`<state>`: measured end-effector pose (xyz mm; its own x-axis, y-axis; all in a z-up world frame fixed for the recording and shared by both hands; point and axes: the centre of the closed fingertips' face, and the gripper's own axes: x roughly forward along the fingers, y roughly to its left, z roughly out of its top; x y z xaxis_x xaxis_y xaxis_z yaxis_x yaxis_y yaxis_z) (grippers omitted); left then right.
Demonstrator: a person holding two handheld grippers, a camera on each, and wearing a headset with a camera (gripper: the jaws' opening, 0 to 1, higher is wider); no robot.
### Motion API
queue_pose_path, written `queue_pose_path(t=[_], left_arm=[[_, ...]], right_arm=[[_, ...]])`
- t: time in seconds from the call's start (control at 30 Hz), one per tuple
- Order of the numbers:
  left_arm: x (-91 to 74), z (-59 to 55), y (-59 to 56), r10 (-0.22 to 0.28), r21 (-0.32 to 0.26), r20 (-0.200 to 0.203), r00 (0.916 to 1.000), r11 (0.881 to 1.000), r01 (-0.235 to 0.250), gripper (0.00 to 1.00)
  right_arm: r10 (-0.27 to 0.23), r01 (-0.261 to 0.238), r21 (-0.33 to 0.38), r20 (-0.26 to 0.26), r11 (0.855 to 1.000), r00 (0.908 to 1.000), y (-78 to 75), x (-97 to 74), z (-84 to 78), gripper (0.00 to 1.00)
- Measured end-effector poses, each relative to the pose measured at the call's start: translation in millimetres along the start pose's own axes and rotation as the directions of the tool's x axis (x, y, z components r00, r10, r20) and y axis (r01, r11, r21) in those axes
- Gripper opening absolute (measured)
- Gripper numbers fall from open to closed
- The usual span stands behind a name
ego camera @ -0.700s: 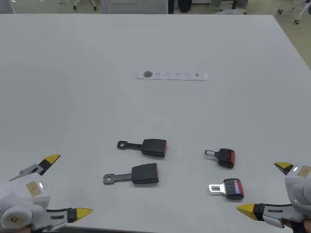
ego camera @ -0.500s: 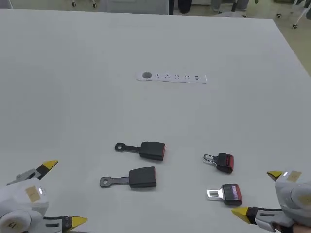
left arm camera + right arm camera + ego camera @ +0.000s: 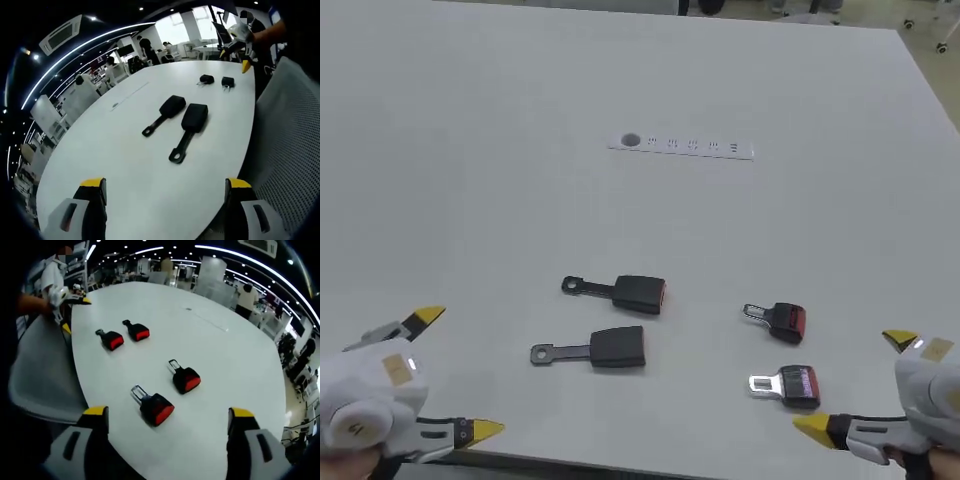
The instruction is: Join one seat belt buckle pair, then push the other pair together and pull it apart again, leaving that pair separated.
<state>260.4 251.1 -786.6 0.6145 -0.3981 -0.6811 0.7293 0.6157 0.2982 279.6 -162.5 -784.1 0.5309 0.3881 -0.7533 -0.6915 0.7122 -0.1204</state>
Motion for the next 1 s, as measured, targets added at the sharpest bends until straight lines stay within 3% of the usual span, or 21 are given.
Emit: queue_pose_path(t=[0.23, 1.0], left_arm=[[1.9, -1.7, -2.9, -0.01, 0.016, -0.009, 0.9999, 1.0, 0.01, 1.0], [1.6, 0.5, -1.9, -0.005, 0.014, -0.002, 1.0, 1.0, 0.005, 1.0]], right_arm=[[0.021, -0.021, -0.001, -0.033, 1.0, 0.9992, 9.3, 1.1, -11.7, 0.97], [0.025, -0.025, -0.007, -0.055, 1.0, 0.9982, 9.5, 5.7, -6.0, 0.95]])
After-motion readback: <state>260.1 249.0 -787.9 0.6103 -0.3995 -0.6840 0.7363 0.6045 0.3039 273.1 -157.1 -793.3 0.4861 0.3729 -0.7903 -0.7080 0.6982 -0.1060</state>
